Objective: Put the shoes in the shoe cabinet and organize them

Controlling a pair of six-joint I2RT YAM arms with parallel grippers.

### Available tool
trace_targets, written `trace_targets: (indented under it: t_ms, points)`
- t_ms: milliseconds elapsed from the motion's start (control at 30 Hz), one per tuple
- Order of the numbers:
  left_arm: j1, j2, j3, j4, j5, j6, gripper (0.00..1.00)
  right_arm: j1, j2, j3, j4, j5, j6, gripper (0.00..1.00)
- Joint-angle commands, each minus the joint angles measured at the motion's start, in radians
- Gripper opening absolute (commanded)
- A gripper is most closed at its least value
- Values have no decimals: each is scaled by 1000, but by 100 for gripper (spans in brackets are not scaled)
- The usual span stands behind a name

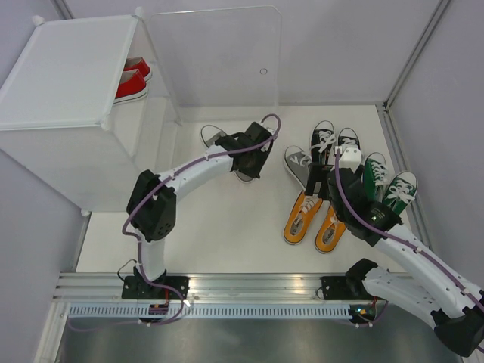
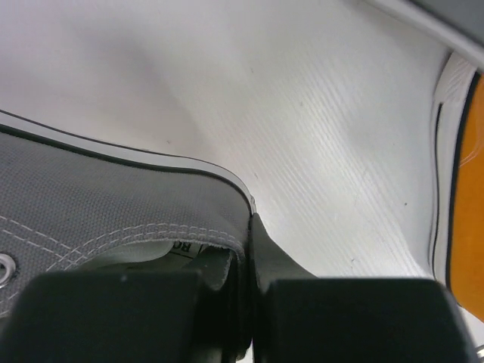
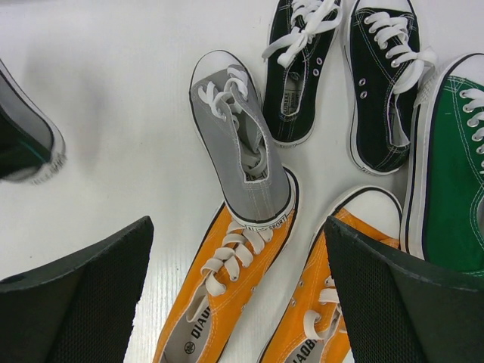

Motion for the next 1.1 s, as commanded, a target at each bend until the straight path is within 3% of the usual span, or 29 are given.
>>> trace_targets:
  t_ms: [0,267,500,700,1067]
  points:
    - [60,-100,167,-43,-3,127,2,1,-10,-2,31,-3,11,97]
    - [281,-87,377,-120,49,181,2,1,3,-7,33,-11,11,97]
    - [442,57,557,-126,78,261,2,1,21,-13,31,-26,11,97]
    - [513,157,669,-123,126,291,2,1,62,-12,34,-48,9,97]
    - [588,240,747,-48,25,396,2,1,133,-18,56,-117,-1,96]
